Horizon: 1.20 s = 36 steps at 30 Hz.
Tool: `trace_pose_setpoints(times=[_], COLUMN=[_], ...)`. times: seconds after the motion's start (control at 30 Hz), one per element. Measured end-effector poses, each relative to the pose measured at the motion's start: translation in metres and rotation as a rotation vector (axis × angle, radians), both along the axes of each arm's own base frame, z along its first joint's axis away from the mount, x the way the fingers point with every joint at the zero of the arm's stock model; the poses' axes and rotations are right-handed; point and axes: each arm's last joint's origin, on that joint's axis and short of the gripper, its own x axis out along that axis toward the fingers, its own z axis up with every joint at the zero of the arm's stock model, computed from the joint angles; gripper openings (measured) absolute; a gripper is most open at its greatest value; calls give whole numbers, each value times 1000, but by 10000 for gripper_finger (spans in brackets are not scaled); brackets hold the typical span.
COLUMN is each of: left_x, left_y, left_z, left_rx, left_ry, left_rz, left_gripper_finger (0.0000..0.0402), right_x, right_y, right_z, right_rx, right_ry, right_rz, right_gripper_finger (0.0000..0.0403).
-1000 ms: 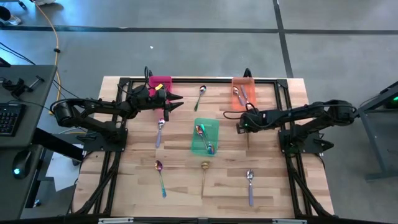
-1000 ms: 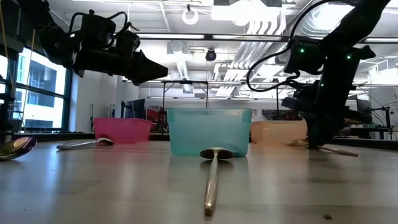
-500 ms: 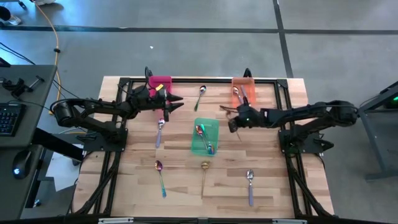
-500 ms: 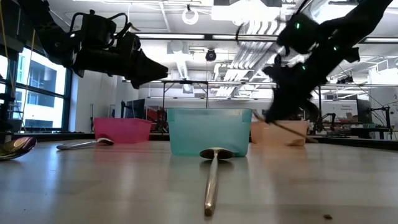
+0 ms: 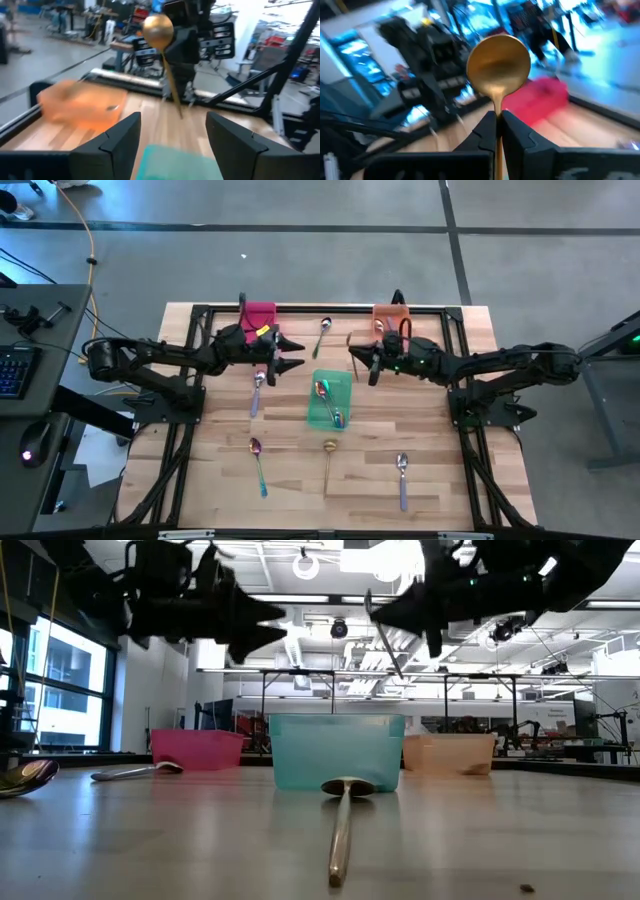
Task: Sort silverware by color (type)
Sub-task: Put the top gold spoon in the pink bin
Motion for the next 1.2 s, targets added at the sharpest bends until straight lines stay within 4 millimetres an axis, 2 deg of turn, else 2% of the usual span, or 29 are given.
trace_pose_setpoints(times=[0.17,0.27,0.57,0.73,0.87,1.0,1.2], left_x=[26,45,95,119,130,132,132], left_y=[-8,-10,-2,-4,-9,-14,-15], left_z=[11,11,17,19,26,30,30], left_rx=[62,63,32,17,23,33,79], left_ry=[-25,-18,-117,-137,-158,-166,-167], left_rz=[-61,-88,-112,-140,-160,-171,-173], left_gripper_finger=[220,219,218,218,213,174,49], right_x=[0,0,4,5,5,5,4], right_y=[2,2,8,13,14,15,18], right_z=[11,15,16,17,18,20,22], right_rx=[-101,-152,-301,-343,-360,-382,-391], right_ry=[-96,-124,-163,-167,-178,-190,-220], right_rz=[56,79,143,160,163,161,165], right_gripper_finger=[0,0,0,0,0,0,0])
